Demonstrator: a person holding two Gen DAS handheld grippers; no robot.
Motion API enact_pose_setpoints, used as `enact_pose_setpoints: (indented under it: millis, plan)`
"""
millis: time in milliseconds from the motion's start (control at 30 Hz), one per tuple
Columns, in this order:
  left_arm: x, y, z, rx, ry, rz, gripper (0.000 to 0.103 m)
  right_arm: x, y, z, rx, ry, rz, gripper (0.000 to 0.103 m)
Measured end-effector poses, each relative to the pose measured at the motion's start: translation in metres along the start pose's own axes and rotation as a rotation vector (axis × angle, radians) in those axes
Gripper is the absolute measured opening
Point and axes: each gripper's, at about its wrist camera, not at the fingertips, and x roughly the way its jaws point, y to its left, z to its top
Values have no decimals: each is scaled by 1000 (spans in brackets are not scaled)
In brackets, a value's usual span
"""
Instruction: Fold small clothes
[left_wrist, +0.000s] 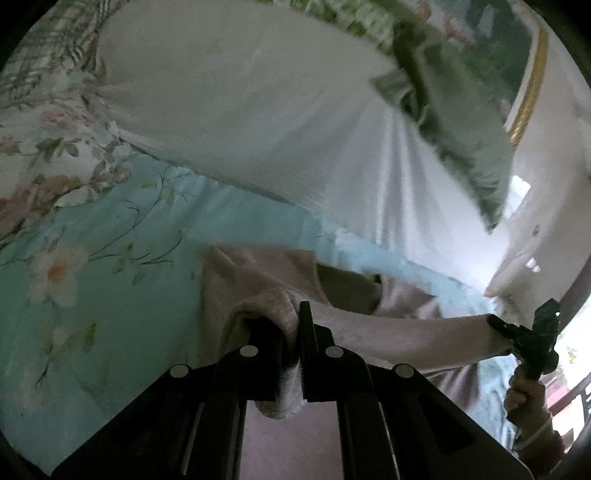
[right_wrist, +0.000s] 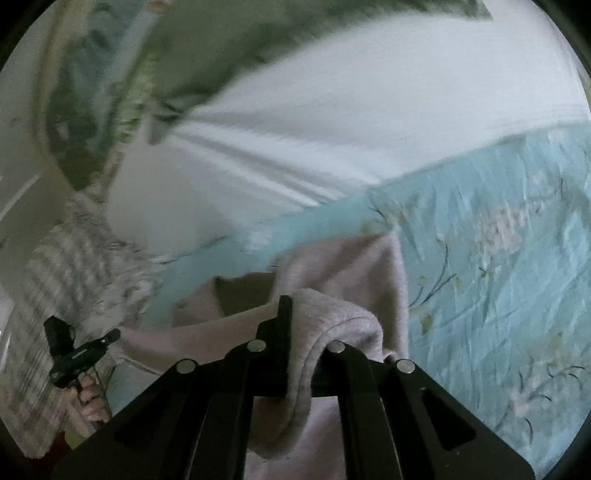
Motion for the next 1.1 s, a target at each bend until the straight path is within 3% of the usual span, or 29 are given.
enact_pose_setpoints:
  millis: [233, 367, 400, 467, 633, 867, 1000, 1100]
  plan:
    - [93, 24, 0, -14, 122, 97, 6, 60, -26, -8, 57, 107, -105, 6]
    - [124, 44, -7, -62, 182, 118, 9, 55, -37, -9, 115, 114, -68, 8]
    - [123, 47, -8, -77, 184, 108, 9, 47, -40, -8, 123, 101, -65, 12]
    - [114, 51, -12, -103, 183, 82, 23, 27, -38, -8, 109, 56, -77, 22]
    - [69, 33, -39, -81, 167, 18, 39, -13, -1, -23, -6, 8, -38, 24]
    - [58, -13, -97, 4, 282, -71, 41, 2, 45, -63, -217, 150, 53, 24]
    - [71, -29, -105, 85, 305, -32, 41, 43, 63, -87, -378, 319, -8, 24]
    - [88, -21, -95, 68, 327, -39, 41, 66, 50, -80, -369, 360, -66, 22]
